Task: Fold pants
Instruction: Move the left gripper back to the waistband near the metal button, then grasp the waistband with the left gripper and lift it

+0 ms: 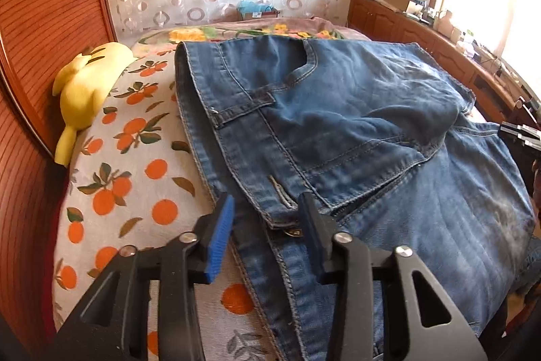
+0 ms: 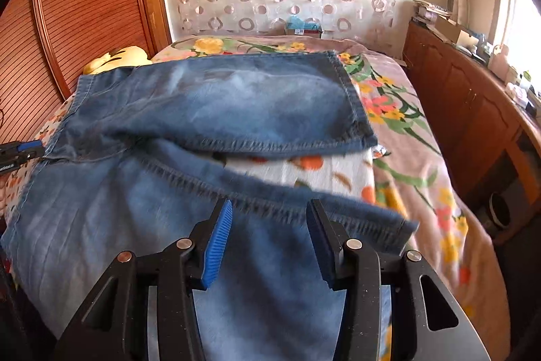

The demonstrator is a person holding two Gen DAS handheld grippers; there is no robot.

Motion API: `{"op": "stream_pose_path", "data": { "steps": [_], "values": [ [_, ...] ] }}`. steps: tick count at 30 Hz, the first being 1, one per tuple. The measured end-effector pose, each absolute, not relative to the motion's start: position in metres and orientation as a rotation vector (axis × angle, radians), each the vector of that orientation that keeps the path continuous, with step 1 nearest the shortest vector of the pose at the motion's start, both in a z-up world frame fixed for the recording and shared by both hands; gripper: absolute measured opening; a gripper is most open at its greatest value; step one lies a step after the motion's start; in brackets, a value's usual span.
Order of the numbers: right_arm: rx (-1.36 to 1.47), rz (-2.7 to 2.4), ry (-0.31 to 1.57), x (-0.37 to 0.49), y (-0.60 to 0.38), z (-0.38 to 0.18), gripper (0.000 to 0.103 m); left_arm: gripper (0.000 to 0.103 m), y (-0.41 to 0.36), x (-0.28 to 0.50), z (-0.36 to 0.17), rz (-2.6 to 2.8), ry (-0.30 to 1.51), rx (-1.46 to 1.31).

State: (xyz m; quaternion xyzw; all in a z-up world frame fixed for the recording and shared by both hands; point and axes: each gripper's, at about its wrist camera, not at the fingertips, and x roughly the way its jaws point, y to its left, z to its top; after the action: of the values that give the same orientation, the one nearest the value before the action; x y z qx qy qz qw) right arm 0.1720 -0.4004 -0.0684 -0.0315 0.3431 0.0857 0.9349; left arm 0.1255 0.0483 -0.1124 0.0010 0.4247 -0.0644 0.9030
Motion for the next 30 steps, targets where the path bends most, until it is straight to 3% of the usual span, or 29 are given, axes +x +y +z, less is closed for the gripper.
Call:
{"op": "stream_pose_path", "data": {
  "steps": [15, 17, 18, 19, 30],
  "values": [
    [-0.04, 0.167, 0.683, 0.131, -0.393, -0.082, 0.049, 0.036, 0.032, 0.097, -0.124, -0.137, 0.871, 0.031],
    [-0.026, 0.172, 0.693, 0.129, -0.394, -0.083, 0.049, 0.025, 0.032, 0.097, -0.124, -0.152, 0.864, 0.024],
    [-0.016, 0.174, 0.699, 0.129, -0.394, -0.084, 0.049, 0.012, 0.031, 0.096, -0.124, -0.142, 0.866, 0.028],
    [-0.011, 0.17, 0.702, 0.129, -0.395, -0.085, 0.049, 0.008, 0.03, 0.096, -0.124, -0.137, 0.868, 0.037],
    [0.049, 0.126, 0.682, 0.11, -0.415, -0.094, 0.049, 0.008, 0.037, 0.085, -0.11, -0.079, 0.851, 0.048]
  ]
}}
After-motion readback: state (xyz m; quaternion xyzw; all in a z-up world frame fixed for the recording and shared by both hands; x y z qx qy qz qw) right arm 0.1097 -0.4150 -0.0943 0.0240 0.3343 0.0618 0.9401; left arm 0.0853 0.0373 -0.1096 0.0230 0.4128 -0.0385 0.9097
